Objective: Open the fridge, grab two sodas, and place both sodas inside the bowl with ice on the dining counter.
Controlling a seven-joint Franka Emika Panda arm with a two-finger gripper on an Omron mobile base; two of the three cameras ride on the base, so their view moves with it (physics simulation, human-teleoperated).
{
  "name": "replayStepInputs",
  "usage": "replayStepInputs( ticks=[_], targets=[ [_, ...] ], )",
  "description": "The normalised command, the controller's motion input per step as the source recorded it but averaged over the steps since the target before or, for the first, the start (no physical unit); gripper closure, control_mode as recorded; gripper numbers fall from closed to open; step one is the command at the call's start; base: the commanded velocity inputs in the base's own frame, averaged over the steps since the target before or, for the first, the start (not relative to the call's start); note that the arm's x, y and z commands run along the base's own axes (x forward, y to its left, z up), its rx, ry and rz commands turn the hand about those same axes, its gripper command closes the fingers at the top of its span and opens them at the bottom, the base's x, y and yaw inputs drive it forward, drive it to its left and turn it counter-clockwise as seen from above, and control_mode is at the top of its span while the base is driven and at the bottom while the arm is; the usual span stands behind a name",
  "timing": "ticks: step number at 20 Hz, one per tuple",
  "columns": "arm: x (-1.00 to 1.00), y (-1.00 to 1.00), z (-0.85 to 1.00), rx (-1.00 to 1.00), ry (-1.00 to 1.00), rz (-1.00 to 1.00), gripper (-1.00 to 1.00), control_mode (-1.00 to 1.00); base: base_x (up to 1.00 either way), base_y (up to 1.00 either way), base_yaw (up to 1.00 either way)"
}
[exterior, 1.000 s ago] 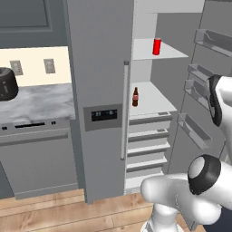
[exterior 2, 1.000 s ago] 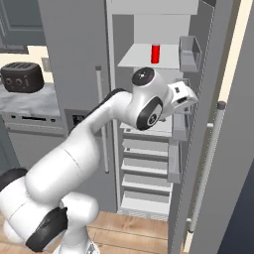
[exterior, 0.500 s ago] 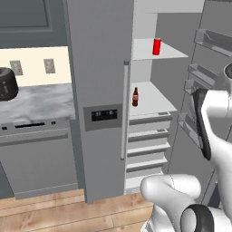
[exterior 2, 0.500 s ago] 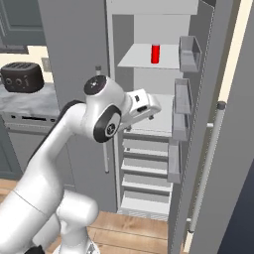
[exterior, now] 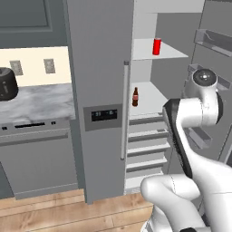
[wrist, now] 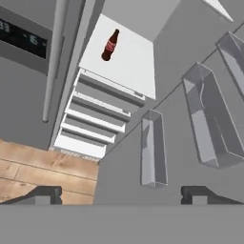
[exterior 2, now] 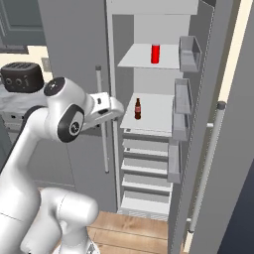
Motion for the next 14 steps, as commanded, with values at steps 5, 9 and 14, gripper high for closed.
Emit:
replayStepInputs(
  ticks=[5, 9, 14],
  targets=[
    [-0.04, 0.51, -0.01, 0.15, -0.01, 0.0, -1.0, -1.0, 0.0, 0.0, 0.0],
    [0.0, 0.01, 0.1, 0.04, -0.08, -0.03, -1.0, -1.0, 0.0, 0.0, 0.0],
    [-0.01, 0.0, 0.01, 0.13, -0.07, -0.11, -1.0, -1.0, 0.0, 0.0, 0.0]
  ],
)
